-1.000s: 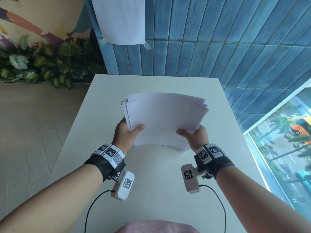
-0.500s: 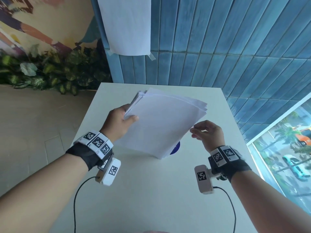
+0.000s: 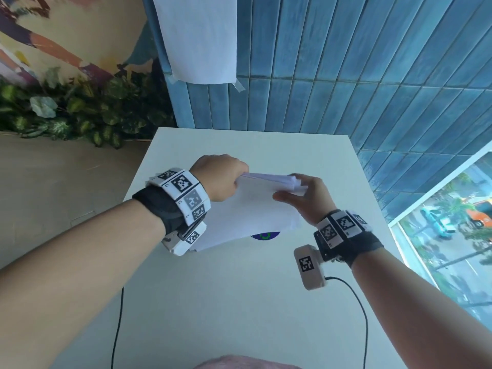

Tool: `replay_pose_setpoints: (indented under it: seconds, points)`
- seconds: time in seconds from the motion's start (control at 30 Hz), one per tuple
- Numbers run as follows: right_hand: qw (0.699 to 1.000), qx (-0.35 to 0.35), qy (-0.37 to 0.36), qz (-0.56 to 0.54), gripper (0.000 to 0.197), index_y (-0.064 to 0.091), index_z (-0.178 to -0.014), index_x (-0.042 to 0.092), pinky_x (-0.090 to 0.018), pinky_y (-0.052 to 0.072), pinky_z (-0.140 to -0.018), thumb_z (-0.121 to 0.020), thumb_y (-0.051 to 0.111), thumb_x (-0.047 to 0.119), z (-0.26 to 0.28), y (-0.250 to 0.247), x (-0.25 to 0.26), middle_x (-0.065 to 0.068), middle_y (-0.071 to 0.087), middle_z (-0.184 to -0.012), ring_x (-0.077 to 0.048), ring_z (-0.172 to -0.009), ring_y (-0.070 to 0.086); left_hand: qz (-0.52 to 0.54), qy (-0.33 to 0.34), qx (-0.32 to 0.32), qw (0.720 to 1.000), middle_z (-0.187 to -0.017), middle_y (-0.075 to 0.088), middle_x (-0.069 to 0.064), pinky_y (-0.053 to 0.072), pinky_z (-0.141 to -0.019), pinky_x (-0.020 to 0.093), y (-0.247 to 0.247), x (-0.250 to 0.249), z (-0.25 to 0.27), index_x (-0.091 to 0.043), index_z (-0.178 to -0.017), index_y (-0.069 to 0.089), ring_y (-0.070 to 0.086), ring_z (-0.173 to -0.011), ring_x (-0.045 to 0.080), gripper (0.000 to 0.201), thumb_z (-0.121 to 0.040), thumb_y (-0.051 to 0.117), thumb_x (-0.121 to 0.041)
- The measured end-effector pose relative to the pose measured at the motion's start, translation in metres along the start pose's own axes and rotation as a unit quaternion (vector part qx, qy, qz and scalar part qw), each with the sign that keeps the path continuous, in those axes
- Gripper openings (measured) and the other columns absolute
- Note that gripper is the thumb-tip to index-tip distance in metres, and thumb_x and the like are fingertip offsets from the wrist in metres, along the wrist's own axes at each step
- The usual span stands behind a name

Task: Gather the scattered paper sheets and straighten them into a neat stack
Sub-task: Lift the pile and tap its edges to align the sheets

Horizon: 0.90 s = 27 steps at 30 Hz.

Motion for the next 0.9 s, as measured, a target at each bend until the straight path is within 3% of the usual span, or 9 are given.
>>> replay_pose_setpoints:
  seconds: [0.13,0.2,0.27,0.33,0.37,0.5,0.63,0.77,0.9]
  points:
    - [0.995,-0.053,0.058,-0.067,0.017,0.072,-0.078,0.010,-0.031,0.051,-0.076,-0.068,0.083,0.017,0.013,-0.007,-0.023,-0.003,0.071,-0.077,-0.019,-0.073,0.066,-0.016,0.018,0.016,1.000,-0.081,0.046,0.002,0.034,-0.067,0.031,0.012,-0.021,-0.005,-0.014,-0.098,0.056,0.047,-0.078,0.029,0.016,-0.086,0.046,-0.008]
    - [0.992,-0.053,0.088,-0.074,0.019,0.072,-0.078,0.008,-0.037,0.054,-0.080,-0.066,0.084,0.018,0.017,-0.009,-0.035,-0.006,0.073,-0.079,-0.023,-0.076,0.068,0.007,0.023,0.010,1.000,-0.084,0.051,0.004,0.033,-0.066,0.031,0.021,-0.025,-0.006,-0.017,-0.107,0.057,0.049,-0.079,0.029,0.023,-0.087,0.047,-0.011]
    - [0.989,-0.057,0.112,-0.077,0.041,0.072,-0.086,0.007,-0.045,0.053,-0.088,-0.059,0.086,0.034,0.022,-0.011,-0.047,-0.012,0.074,-0.092,-0.030,-0.089,0.068,0.037,0.023,0.006,0.999,-0.090,0.060,0.005,0.035,-0.067,0.030,0.030,-0.021,-0.004,-0.022,-0.111,0.059,0.056,-0.084,0.031,0.028,-0.086,0.048,-0.014]
    - [0.987,-0.062,0.126,-0.073,0.072,0.070,-0.098,0.006,-0.046,0.050,-0.094,-0.048,0.084,0.056,0.026,-0.013,-0.059,-0.012,0.071,-0.104,-0.028,-0.101,0.066,0.062,0.012,0.002,0.998,-0.088,0.063,-0.001,0.036,-0.068,0.029,0.037,-0.009,0.002,-0.029,-0.104,0.061,0.059,-0.085,0.028,0.026,-0.083,0.051,-0.015]
    - [0.988,-0.062,0.125,-0.073,0.075,0.070,-0.100,0.005,-0.044,0.050,-0.095,-0.048,0.083,0.058,0.027,-0.016,-0.065,-0.012,0.071,-0.106,-0.027,-0.102,0.066,0.070,0.000,0.003,0.998,-0.085,0.062,-0.006,0.035,-0.068,0.028,0.039,0.000,0.006,-0.031,-0.099,0.062,0.058,-0.083,0.025,0.024,-0.082,0.052,-0.016]
    - [0.991,-0.066,0.099,-0.060,0.010,0.074,-0.073,0.012,-0.027,0.048,-0.078,-0.070,0.082,0.018,0.036,-0.030,-0.064,-0.007,0.073,-0.079,-0.014,-0.077,0.066,0.138,-0.084,0.002,0.987,-0.084,0.066,-0.013,0.043,-0.071,0.029,0.051,0.045,0.028,-0.033,-0.086,0.068,0.060,-0.083,0.017,0.010,-0.081,0.063,-0.025]
    - [0.992,-0.051,0.077,-0.081,0.009,0.073,-0.070,0.015,-0.009,0.047,-0.064,-0.071,0.080,0.009,0.036,-0.027,-0.063,0.018,0.070,-0.059,0.004,-0.060,0.064,0.288,-0.113,-0.061,0.949,-0.080,0.070,-0.009,0.053,-0.082,0.037,0.069,0.078,0.043,-0.028,-0.079,0.070,0.065,-0.081,0.017,0.006,-0.081,0.073,-0.023]
    - [0.991,-0.051,0.070,-0.105,0.008,0.074,-0.076,0.008,-0.008,0.046,-0.061,-0.070,0.080,0.008,0.031,-0.021,-0.061,0.020,0.070,-0.060,0.003,-0.060,0.064,0.361,-0.134,-0.156,0.910,-0.074,0.065,-0.010,0.047,-0.073,0.024,0.076,0.088,0.049,-0.025,-0.081,0.068,0.058,-0.069,0.008,0.009,-0.080,0.076,-0.022]
    - [0.985,-0.062,0.066,-0.150,0.011,0.074,-0.080,0.003,-0.009,0.048,-0.060,-0.070,0.078,0.003,0.028,-0.028,-0.051,0.016,0.072,-0.063,0.002,-0.063,0.066,0.465,-0.164,-0.242,0.836,-0.087,0.067,-0.006,0.048,-0.074,0.014,0.071,0.097,0.053,-0.025,-0.091,0.067,0.060,-0.075,0.001,0.028,-0.071,0.085,-0.026]
Point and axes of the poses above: each hand's wrist, its own z-axis away from the middle knuckle, its own y-axis out of the palm, x = y × z, the point moved 3 cm from there along -z, towards the middle knuckle
